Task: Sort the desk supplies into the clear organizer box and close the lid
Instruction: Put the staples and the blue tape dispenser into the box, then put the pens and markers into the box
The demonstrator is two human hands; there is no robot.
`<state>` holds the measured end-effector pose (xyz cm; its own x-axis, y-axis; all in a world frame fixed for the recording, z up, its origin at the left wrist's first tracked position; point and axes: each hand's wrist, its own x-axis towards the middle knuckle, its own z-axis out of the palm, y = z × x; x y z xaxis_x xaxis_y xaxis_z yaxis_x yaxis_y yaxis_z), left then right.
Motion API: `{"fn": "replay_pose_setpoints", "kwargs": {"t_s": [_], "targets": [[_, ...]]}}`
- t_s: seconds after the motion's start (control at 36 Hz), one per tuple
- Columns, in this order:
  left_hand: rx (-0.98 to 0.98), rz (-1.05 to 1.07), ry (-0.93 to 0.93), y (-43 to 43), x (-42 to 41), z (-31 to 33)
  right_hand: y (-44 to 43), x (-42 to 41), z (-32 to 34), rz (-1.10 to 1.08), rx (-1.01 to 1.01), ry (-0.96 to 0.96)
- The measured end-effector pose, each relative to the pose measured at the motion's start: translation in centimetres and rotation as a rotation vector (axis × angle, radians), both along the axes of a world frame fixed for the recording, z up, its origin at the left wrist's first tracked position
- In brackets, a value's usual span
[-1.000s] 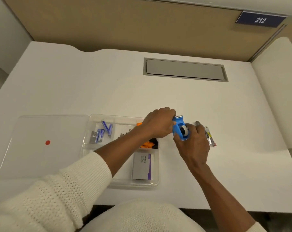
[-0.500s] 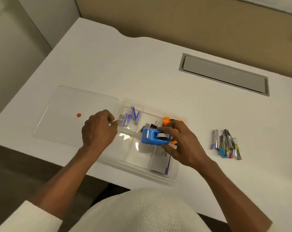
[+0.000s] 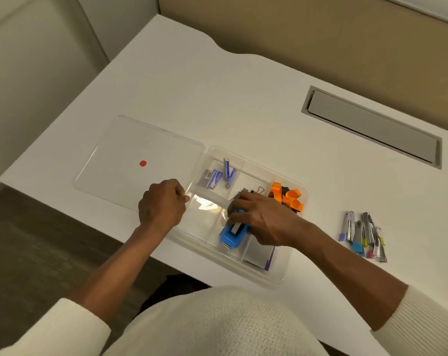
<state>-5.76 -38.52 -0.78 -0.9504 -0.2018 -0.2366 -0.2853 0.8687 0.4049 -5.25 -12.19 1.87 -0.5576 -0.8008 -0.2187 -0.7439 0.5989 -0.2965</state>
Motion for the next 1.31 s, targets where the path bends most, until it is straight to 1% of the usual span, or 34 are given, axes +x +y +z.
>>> {"fn": "replay_pose_setpoints", "kwargs": {"t_s": [0.11,0.19,0.36,0.44,0.53,0.64,0.75,0.81,0.86,0.94,1.0,1.08,1.17,1.22,1.31], "targets": [[-0.016,-0.008,-0.017,0.2,-0.1,0.0,-0.7,0.2,-0.4,0.085,-0.01,0.005],[-0.023,0.004,-0.029,0.5,-0.1,0.1,-0.9,0.2,-1.1,0.111,0.006,0.017],[-0.139,-0.034,-0.054,1.3,0.0,0.5,-0.4,0.1,-2.4,0.105,0.001,0.051],[-0.227,-0.075,-0.097,1.8,-0.1,1.0,0.0,0.8,-2.7,0.035,-0.033,0.033],[-0.309,-0.108,-0.124,2.2,-0.2,1.5,0.7,2.0,-2.5,-0.147,-0.156,0.055],[-0.364,-0.147,-0.091,3.5,-0.3,2.6,3.2,3.8,-1.7,-0.512,-0.375,0.106],[-0.315,-0.231,0.03,7.5,-0.5,4.7,7.7,5.9,-0.9,-0.994,-0.594,0.169],[-0.264,-0.299,0.105,10.2,-0.4,5.8,10.2,7.2,-0.9,-1.203,-0.642,0.216],[-0.199,-0.377,0.155,13.1,-0.1,6.7,12.8,8.5,-1.3,-1.398,-0.608,0.253],[-0.104,-0.503,0.166,17.6,0.4,7.1,16.8,10.0,-2.2,-1.629,-0.441,0.263],[-0.059,-0.604,0.165,20.6,0.9,6.8,19.1,10.7,-2.8,-1.743,-0.356,0.248],[-0.016,-0.762,0.167,25.1,1.6,6.0,22.4,11.4,-3.9,-1.848,-0.243,0.221],[0.005,-0.877,0.129,29.4,2.4,4.6,24.8,11.5,-4.9,-1.926,-0.203,0.174],[0.03,-0.893,0.056,32.1,2.9,3.6,25.9,11.4,-5.5,-1.952,-0.19,0.155],[0.05,-0.856,-0.06,35.6,3.3,1.9,26.9,11.0,-6.1,-1.959,-0.16,0.082]]}}
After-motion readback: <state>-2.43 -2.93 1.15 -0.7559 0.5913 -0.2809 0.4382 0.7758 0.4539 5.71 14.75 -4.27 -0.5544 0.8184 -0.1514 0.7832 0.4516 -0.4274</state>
